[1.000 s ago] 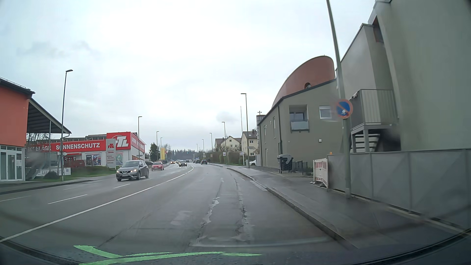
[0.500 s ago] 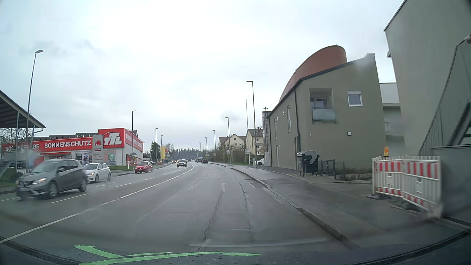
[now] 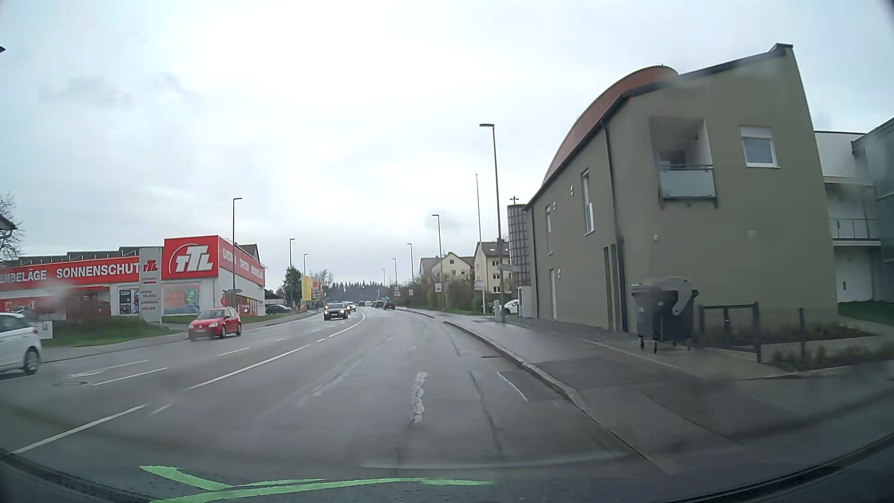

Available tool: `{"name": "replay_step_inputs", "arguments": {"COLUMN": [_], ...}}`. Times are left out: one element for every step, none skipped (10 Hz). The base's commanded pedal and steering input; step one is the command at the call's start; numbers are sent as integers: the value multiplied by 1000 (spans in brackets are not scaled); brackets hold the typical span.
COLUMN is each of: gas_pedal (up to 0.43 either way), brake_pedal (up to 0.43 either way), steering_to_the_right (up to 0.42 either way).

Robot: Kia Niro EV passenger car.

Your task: Follow the waypoints while adhering to traffic rules and regulations

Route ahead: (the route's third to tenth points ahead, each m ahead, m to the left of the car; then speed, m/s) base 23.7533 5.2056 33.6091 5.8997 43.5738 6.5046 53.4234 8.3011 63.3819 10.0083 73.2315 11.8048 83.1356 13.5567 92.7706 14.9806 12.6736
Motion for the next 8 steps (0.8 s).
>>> {"name": "replay_step_inputs", "arguments": {"gas_pedal": [189,189,189,177,177,177,177,177], "brake_pedal": [0,0,0,0,0,0,0,0], "steering_to_the_right": [-13,-13,-13,-13,-13,-13,-13,-13]}}
